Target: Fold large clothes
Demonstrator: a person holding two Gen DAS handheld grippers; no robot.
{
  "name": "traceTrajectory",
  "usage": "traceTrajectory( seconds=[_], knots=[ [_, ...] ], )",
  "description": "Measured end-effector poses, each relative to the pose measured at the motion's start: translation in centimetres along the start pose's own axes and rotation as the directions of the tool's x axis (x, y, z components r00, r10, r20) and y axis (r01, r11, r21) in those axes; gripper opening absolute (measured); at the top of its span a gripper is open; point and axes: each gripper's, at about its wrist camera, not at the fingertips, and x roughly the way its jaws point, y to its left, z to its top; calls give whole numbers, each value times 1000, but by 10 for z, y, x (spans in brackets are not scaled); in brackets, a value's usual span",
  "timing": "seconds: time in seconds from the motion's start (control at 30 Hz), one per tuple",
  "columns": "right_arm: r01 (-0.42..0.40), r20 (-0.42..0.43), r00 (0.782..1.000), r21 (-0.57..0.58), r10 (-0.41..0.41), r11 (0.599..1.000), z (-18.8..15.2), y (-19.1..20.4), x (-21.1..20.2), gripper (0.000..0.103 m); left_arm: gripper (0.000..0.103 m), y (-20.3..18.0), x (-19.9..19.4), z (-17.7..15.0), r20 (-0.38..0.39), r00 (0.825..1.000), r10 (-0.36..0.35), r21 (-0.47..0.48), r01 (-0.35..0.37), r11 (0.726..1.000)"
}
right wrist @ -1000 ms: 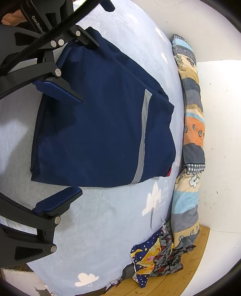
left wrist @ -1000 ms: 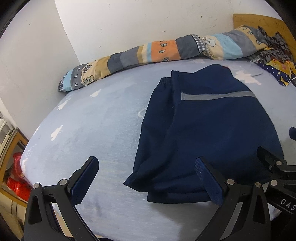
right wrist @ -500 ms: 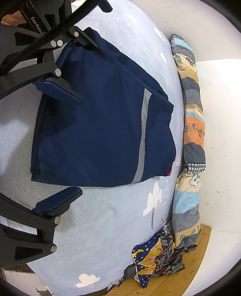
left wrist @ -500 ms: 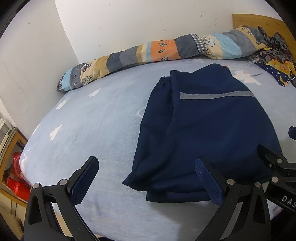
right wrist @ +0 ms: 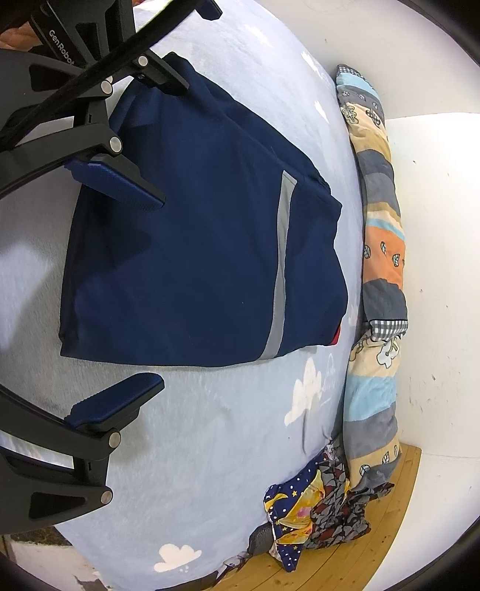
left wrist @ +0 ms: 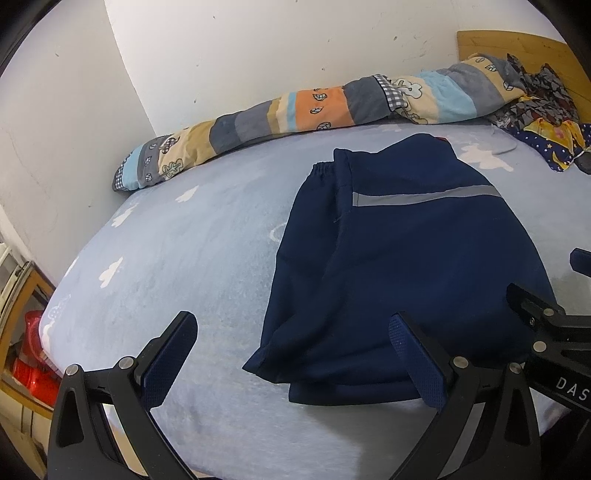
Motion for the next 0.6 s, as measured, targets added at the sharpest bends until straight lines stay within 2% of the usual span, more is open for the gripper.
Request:
traceTrajectory(
  seconds=[0.43,0.6],
  knots=[
    [5,11,1000,14,-5,1000,1,-1,-3,92,103,1,-2,1,1,1000,-6,-2,6,1000],
    [5,24,1000,29,-6,1000,2,-3,-6,92,103,5,-11,4,35,999,-21,-4,22,1000]
  ],
)
